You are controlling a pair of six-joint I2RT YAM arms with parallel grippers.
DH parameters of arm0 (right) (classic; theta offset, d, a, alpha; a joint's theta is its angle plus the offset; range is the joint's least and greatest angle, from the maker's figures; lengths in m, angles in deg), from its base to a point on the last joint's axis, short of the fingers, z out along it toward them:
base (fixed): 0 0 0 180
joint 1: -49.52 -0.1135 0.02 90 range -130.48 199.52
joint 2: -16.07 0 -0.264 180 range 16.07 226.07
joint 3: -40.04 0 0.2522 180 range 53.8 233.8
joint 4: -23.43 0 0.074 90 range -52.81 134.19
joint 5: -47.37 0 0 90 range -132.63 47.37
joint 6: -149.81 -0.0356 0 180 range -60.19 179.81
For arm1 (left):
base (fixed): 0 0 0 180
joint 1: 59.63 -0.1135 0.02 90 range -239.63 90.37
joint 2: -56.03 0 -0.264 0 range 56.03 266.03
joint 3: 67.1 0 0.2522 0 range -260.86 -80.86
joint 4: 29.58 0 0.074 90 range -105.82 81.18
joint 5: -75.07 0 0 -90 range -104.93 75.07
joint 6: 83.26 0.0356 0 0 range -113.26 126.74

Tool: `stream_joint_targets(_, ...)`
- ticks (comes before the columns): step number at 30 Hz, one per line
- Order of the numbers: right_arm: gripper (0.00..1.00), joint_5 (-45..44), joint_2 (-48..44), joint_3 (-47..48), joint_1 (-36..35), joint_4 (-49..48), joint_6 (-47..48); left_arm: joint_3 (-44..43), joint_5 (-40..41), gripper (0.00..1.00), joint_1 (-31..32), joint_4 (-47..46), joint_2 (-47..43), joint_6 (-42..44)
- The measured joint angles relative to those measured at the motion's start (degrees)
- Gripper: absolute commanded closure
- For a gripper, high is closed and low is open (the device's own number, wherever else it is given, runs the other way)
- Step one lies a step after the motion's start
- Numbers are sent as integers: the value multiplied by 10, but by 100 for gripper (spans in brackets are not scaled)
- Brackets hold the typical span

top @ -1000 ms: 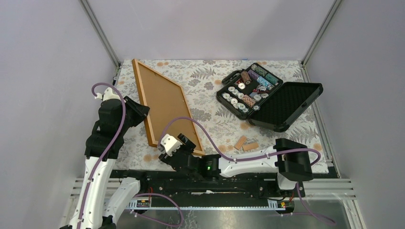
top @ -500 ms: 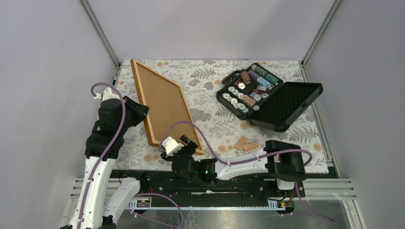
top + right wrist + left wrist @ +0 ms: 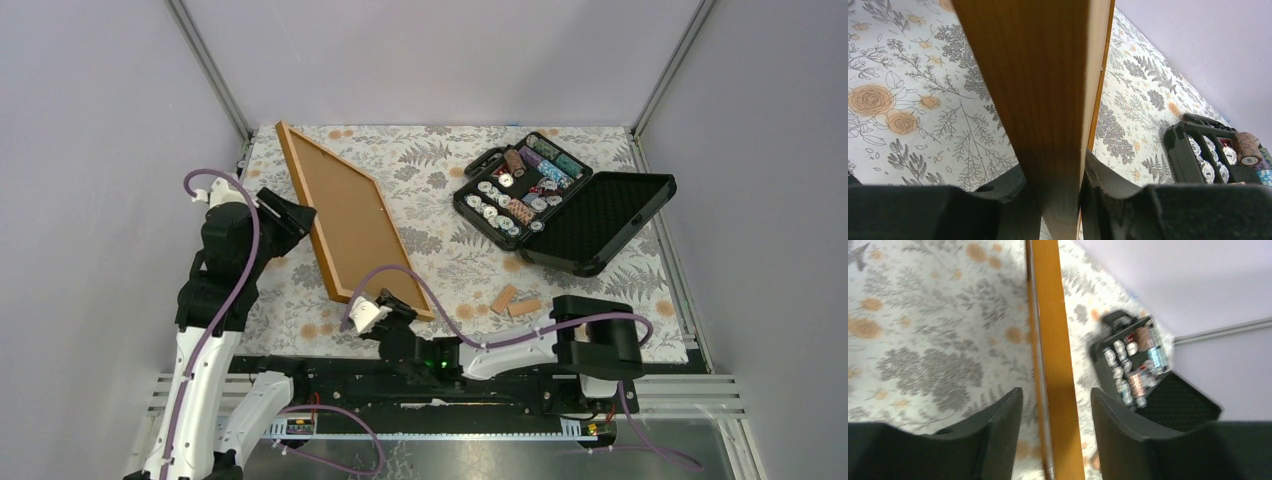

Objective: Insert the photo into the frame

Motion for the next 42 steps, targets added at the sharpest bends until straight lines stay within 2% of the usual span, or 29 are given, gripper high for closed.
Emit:
stream_joint_targets(2, 100, 16, -23, -29, 6, -19, -1, -5, 0, 15, -3, -24, -8, 5)
stream_joint_targets(6, 100, 89, -85, -90, 43, -43, -32, -31, -2, 2, -3, -46, -20, 26)
stream_joint_targets(13, 100, 289, -163, -153, 173, -70, -140, -104, 7, 1, -3, -62, -34, 77)
stream_joint_targets(19, 100, 455, -166, -159, 269, -92, -218, -109, 35, 2, -3, -66, -65, 96)
stream_joint_targets(24, 100, 583, -147, -155, 321, -122, -277, -106, 41, 2, -3, -66, -64, 102)
stream_joint_targets(32, 100, 749, -54, -70, 398, -137, -406, -99, 44, 2, -3, -64, -63, 107)
stream_joint_targets(42, 100, 909, 150, 210, 527, 44, -560, -85, 45, 1, -3, -64, -48, 108)
